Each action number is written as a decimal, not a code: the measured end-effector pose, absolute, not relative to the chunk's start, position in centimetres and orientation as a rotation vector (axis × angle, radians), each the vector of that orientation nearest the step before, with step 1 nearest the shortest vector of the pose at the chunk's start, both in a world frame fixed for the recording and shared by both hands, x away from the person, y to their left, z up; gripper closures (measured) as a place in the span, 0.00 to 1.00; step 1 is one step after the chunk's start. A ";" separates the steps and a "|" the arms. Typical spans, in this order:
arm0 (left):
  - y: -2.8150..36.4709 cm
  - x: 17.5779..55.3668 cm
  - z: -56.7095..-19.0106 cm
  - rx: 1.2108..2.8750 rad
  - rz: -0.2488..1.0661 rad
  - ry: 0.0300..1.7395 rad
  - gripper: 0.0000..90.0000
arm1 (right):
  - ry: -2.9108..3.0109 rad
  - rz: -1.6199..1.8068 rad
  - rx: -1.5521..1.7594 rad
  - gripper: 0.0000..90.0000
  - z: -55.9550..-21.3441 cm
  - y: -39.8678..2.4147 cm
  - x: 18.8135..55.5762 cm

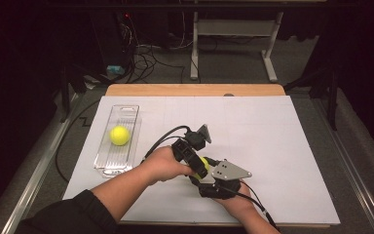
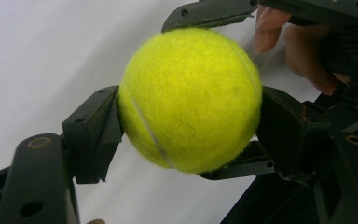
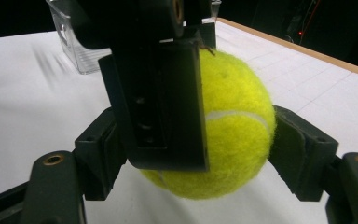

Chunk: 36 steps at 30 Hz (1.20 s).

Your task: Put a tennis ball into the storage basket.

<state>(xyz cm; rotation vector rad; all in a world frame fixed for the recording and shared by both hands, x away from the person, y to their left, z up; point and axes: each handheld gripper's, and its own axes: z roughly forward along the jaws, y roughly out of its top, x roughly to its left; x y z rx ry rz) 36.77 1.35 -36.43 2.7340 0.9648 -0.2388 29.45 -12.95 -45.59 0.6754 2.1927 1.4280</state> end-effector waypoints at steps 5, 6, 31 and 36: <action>2.5 37.3 -35.8 2.721 -0.197 1.006 0.30 | 2.209 1.406 0.698 0.04 -45.7 -12.9 29.6; 3.1 37.5 -35.5 2.715 -0.181 1.024 0.30 | 2.213 1.407 0.705 0.01 -45.8 -13.0 29.7; 18.1 40.8 -31.2 2.584 0.021 1.468 0.30 | 2.017 1.280 0.931 0.00 -45.4 -23.5 31.4; 20.8 40.8 -31.3 2.568 0.034 1.541 0.30 | 1.997 1.265 0.957 0.00 -45.5 -25.0 31.4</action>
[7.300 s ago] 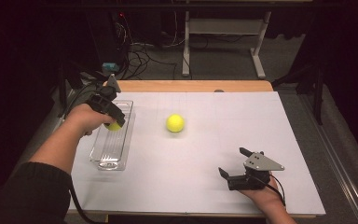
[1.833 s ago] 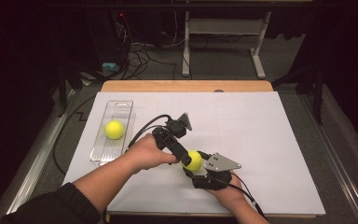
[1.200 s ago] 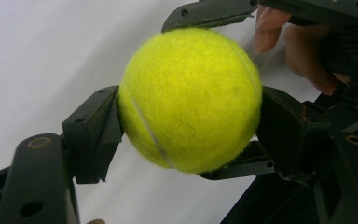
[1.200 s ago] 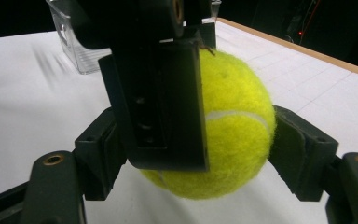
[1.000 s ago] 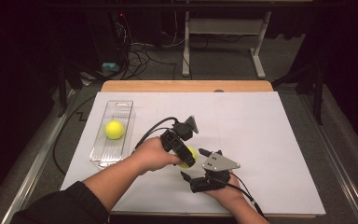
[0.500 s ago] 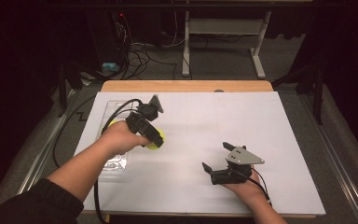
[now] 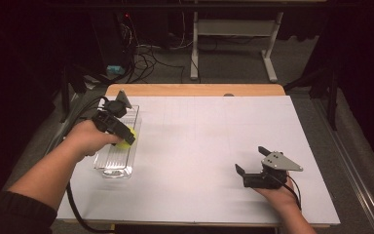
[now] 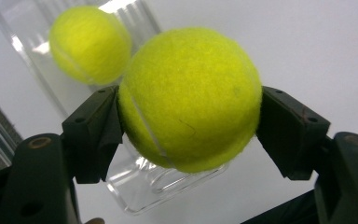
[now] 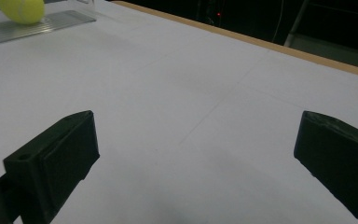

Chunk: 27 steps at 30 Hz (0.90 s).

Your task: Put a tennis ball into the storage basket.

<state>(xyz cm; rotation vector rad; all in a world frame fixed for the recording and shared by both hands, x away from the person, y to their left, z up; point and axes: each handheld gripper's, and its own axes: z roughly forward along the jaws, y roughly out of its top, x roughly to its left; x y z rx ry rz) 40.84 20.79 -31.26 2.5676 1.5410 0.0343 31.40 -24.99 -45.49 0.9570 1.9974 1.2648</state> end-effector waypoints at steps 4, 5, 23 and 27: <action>22.2 40.7 -31.2 2.560 0.038 1.583 0.30 | 1.989 1.256 0.976 0.00 -45.6 -26.0 31.3; 22.4 40.6 -31.2 2.564 0.034 1.587 0.30 | 1.988 1.251 0.979 0.00 -45.6 -26.2 31.2; 23.3 40.5 -34.0 2.610 -0.039 1.632 0.30 | 1.992 1.233 0.992 0.00 -45.9 -27.1 31.0; 23.4 40.5 -35.1 2.606 -0.054 1.640 0.30 | 1.994 1.230 0.996 0.00 -46.0 -27.1 31.0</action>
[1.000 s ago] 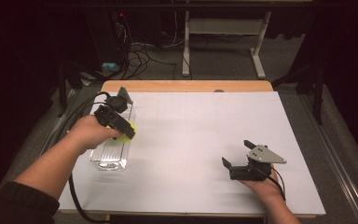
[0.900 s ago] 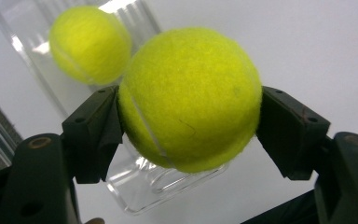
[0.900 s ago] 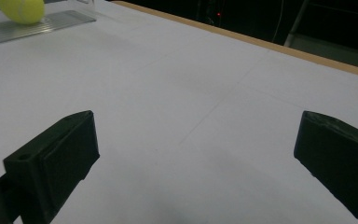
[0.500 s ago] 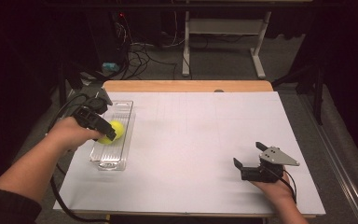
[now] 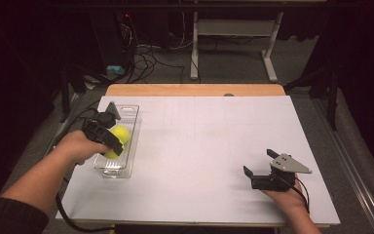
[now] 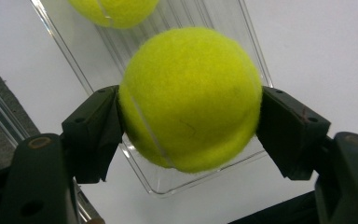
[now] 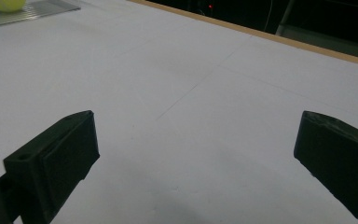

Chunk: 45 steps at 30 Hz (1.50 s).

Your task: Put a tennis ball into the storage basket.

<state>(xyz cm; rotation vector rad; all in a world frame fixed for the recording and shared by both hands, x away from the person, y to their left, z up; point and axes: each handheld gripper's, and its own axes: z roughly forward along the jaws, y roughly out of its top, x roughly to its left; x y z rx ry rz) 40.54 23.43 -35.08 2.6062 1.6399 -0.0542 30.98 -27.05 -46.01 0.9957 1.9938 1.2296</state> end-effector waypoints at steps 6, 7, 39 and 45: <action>23.5 40.7 -36.1 2.609 -0.069 1.646 0.30 | 2.001 1.227 0.987 0.00 -46.1 -27.0 31.0; 23.4 40.7 -36.2 2.612 -0.073 1.647 0.30 | 2.002 1.228 0.988 0.00 -46.1 -26.9 31.0; 13.8 41.1 -34.7 2.662 -0.015 1.376 0.01 | 2.002 1.234 0.989 0.00 -46.0 -27.0 31.0; 10.5 41.0 -34.8 2.689 -0.029 1.294 0.01 | 2.004 1.233 0.989 0.00 -46.1 -26.9 30.9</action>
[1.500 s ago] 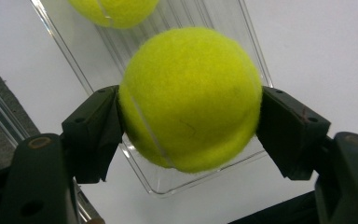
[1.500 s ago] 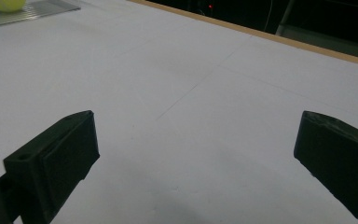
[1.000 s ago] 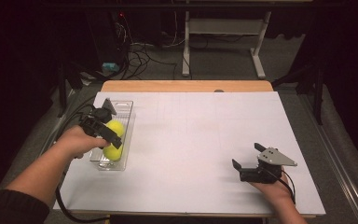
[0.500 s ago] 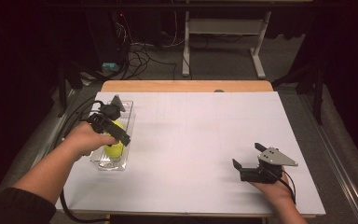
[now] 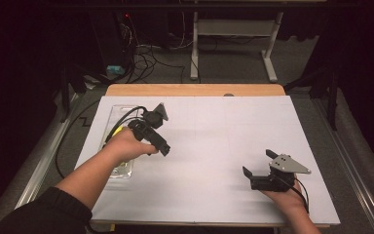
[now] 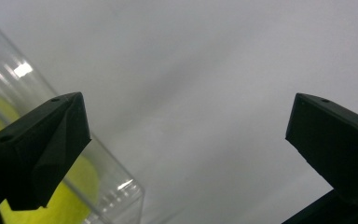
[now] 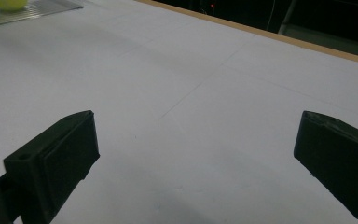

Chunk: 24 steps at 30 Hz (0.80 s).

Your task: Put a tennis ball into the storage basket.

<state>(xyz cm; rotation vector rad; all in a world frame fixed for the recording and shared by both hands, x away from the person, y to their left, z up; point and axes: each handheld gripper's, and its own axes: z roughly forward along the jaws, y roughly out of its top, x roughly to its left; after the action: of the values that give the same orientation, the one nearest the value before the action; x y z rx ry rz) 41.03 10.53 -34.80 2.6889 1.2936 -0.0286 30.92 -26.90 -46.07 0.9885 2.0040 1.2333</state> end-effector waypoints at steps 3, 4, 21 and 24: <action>9.6 40.9 -34.8 2.689 -0.027 1.268 0.01 | 2.003 1.232 0.990 0.00 -46.1 -26.9 30.9; 9.4 40.9 -34.8 2.689 -0.030 1.261 0.01 | 2.001 1.234 0.993 0.00 -46.1 -26.8 30.9; 8.9 37.8 -40.1 2.491 0.051 1.109 0.01 | 2.020 1.231 0.972 0.00 -46.1 -26.6 30.8; 9.3 36.7 -41.3 2.407 0.088 1.092 0.01 | 2.021 1.234 0.970 0.00 -46.1 -26.5 30.8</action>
<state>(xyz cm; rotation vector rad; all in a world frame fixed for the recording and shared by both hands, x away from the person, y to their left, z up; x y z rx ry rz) 36.70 9.30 -41.28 2.4074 1.0916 0.0879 30.77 -26.52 -46.14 0.9703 2.0215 1.2339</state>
